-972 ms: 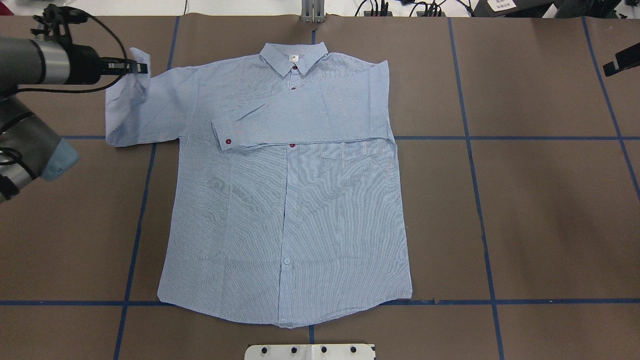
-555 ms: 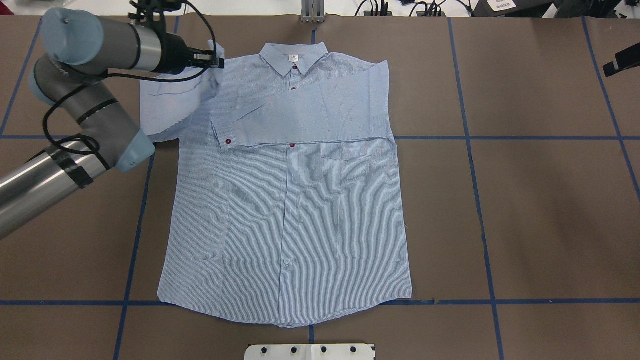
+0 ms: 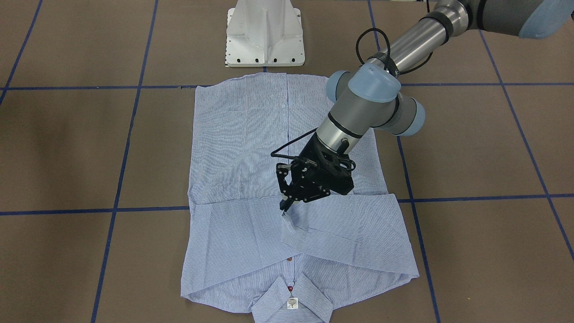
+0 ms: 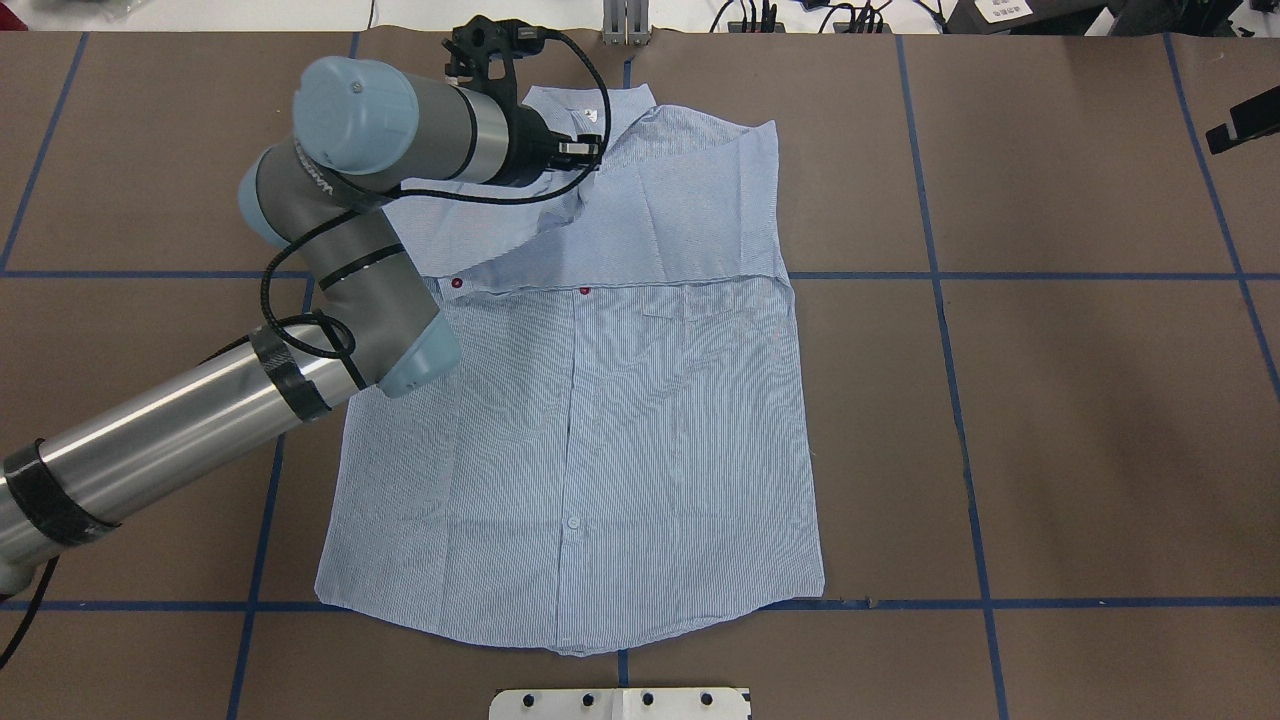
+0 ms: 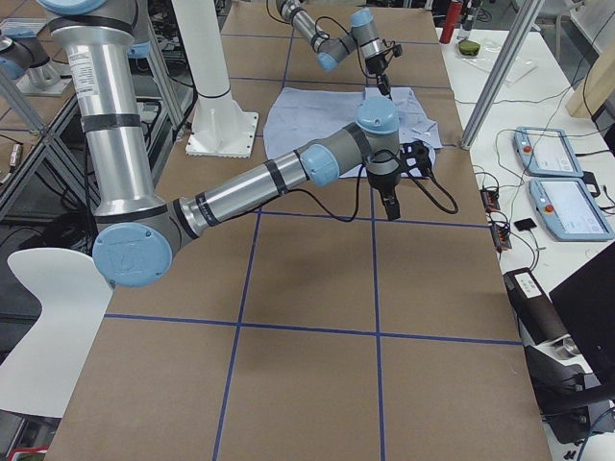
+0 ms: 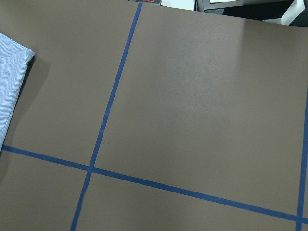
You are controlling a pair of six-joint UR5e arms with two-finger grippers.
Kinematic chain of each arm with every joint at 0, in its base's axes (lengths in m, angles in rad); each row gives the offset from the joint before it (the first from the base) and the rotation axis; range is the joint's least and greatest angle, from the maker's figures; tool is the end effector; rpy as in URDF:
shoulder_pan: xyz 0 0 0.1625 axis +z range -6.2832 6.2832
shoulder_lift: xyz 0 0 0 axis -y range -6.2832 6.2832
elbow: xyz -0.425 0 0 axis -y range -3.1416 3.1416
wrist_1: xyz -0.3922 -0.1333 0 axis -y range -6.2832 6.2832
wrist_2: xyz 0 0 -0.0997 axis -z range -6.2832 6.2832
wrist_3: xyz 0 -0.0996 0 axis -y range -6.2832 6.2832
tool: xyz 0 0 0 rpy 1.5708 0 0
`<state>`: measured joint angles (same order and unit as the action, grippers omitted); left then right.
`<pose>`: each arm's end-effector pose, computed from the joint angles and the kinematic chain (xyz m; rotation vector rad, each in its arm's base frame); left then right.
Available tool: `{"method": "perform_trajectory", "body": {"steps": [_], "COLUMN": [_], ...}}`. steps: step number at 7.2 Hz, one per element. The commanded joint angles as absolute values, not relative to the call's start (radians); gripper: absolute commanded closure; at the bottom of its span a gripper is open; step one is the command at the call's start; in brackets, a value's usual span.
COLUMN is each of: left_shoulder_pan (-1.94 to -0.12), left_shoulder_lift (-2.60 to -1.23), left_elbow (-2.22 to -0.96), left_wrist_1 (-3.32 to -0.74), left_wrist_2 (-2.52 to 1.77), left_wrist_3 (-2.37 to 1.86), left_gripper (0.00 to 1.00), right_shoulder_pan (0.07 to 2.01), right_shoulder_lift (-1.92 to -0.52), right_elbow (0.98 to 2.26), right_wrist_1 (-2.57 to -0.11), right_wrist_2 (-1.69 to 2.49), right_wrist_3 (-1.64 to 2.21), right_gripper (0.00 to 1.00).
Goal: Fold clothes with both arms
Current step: 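Carry the grasped sleeve with the left gripper across the shirt front, then release the sleeve and move both grippers to the hem corners nearest the robot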
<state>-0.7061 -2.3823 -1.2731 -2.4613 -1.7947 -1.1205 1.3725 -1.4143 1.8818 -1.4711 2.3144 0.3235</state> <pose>0.5077 -0.5791 0.1801 0.6078 1.2709 -0.0548 -0.0418 -0.5422 0.4138 0.3352 -0.8368 -0.0942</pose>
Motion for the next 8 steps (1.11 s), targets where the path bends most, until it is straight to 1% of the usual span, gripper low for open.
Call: {"method": "perform_trajectory", "body": {"steps": [1, 4, 5, 6, 7, 8], "left_shoulder_pan": [-0.631, -0.571, -0.562, -0.548, -0.549, -0.551], "left_shoulder_lift": [-2.408, -2.427, -2.433, -2.433, -2.425, -2.419], "left_elbow": [-1.272, -1.272, -1.27, -1.279, -1.307, -1.366], "left_wrist_1": [-2.456, -2.457, -2.462, -2.464, -2.426, -2.269], "left_wrist_2": [-1.724, -1.674, -1.674, -1.658, -1.661, -1.664], "left_wrist_3": [-1.124, -1.123, -1.129, -1.187, -1.175, -1.07], "left_gripper": [1.0, 1.0, 0.01, 0.0, 0.0, 0.0], "right_shoulder_pan": [1.371, 1.371, 1.371, 1.358, 1.301, 1.248], "right_shoulder_lift": [-1.414, -1.414, -1.414, -1.402, -1.39, -1.39], "right_elbow": [1.881, 1.879, 1.879, 1.885, 1.893, 1.894], "right_wrist_1": [-1.471, -1.471, -1.471, -1.468, -1.425, -1.342], "right_wrist_2": [2.313, 2.313, 2.313, 2.31, 2.304, 2.277], "right_wrist_3": [0.324, 0.325, 0.336, 0.416, 0.525, 0.639], "right_gripper": [0.0, 0.0, 0.0, 0.0, 0.0, 0.0]}}
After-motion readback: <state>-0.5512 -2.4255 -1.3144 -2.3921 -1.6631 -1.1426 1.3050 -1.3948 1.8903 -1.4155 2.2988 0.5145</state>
